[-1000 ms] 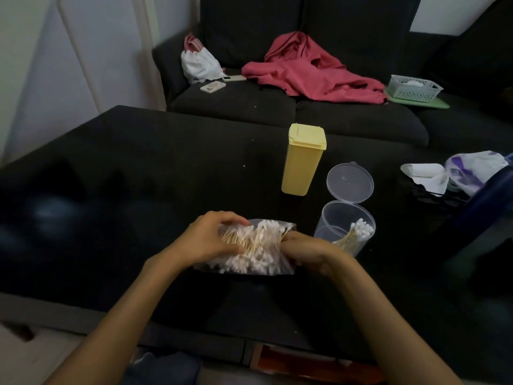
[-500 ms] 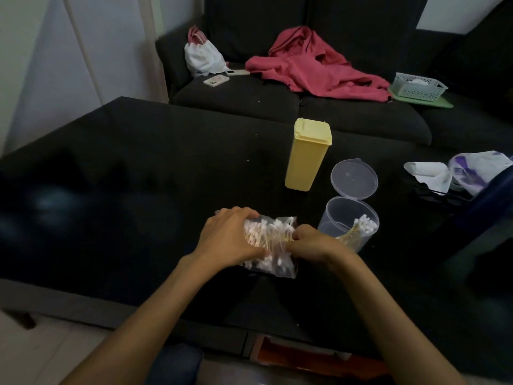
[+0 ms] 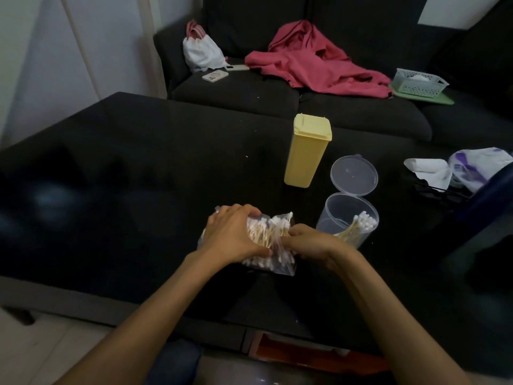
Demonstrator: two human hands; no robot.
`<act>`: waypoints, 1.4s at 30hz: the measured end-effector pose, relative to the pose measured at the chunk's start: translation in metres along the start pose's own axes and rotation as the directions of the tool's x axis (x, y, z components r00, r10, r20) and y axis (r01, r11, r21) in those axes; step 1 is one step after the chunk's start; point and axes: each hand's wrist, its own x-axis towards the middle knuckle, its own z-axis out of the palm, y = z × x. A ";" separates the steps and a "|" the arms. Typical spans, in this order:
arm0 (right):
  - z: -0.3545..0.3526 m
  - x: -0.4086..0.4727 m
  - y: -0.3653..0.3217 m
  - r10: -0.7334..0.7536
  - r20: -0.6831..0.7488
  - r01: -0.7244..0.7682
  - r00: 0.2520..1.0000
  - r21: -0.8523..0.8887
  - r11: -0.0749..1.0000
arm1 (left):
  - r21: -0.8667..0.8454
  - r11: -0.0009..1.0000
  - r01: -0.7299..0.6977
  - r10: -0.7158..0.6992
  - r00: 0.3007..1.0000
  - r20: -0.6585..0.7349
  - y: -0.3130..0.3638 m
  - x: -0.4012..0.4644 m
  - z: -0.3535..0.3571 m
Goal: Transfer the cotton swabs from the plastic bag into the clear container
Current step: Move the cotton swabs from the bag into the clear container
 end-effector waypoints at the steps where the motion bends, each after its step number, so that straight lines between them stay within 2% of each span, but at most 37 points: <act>1: 0.001 0.000 0.000 0.006 -0.011 -0.006 1.000 0.003 1.000 | -0.002 1.000 0.002 -0.002 1.000 0.012 0.000 0.001 0.000; 10: 0.000 -0.003 -0.001 0.013 -0.051 -0.008 0.999 0.112 0.994 | -0.029 0.999 0.028 -0.026 0.998 0.057 -0.003 0.004 -0.004; 15: -0.002 -0.009 -0.003 0.022 -0.043 -0.018 0.999 0.088 0.996 | -0.062 0.997 0.049 -0.045 0.997 0.070 -0.004 0.005 -0.006; 23: 0.000 -0.012 -0.004 0.014 -0.017 -0.014 1.000 0.049 0.999 | 0.011 0.999 0.040 -0.041 0.999 0.029 0.001 0.002 -0.004; 27: -0.002 -0.012 -0.004 0.021 -0.030 -0.021 0.999 -0.006 1.000 | 0.061 0.998 0.017 -0.016 1.000 -0.005 0.000 0.002 0.000; 31: -0.006 -0.012 -0.003 0.062 -0.028 -0.064 0.998 -0.067 0.996 | 0.077 0.997 0.022 -0.022 1.000 -0.001 0.001 0.004 0.000; 34: -0.004 -0.010 -0.002 0.039 -0.013 -0.040 0.999 -0.120 0.992 | 0.081 0.996 0.023 -0.024 1.000 0.015 0.002 0.003 0.001; 42: 0.001 0.002 0.000 0.045 -0.071 -0.051 0.996 -0.085 0.995 | 0.097 0.995 0.019 -0.019 1.000 -0.002 0.002 0.002 0.001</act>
